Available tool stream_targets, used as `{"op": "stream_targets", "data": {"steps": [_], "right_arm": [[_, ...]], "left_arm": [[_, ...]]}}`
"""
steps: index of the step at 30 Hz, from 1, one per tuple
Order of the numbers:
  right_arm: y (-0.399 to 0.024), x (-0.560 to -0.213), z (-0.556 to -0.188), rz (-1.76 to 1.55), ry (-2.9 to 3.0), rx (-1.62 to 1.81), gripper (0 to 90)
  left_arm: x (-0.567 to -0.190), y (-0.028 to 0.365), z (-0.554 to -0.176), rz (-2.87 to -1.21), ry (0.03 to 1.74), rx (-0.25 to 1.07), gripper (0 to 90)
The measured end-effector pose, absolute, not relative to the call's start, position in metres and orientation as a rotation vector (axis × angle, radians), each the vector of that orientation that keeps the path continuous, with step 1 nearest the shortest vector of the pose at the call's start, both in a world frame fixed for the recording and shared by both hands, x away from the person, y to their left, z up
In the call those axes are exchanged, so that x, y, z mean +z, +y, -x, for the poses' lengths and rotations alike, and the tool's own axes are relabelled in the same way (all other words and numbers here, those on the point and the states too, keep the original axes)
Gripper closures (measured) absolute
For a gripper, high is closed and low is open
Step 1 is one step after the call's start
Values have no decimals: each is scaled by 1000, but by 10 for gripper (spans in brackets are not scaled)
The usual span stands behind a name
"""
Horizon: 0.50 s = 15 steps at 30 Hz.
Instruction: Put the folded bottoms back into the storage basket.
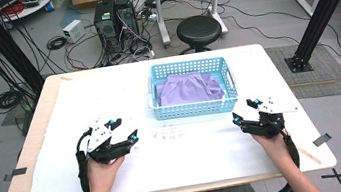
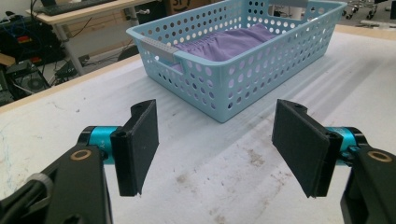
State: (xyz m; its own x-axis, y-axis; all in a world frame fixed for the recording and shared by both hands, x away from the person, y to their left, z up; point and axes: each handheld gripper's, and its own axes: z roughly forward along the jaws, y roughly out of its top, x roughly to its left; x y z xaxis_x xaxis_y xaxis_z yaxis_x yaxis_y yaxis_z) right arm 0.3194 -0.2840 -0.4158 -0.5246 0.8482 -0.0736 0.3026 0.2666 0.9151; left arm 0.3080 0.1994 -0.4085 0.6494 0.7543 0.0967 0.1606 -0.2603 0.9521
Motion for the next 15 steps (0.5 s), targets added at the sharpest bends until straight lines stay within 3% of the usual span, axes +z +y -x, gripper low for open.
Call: {"op": "stream_targets", "data": {"steps": [15], "right_arm": [[-285, -419, -323, -1064, 1978, 1225, 255]], "left_arm": [[-410, 203, -310, -1781, 757, 678, 306]]}}
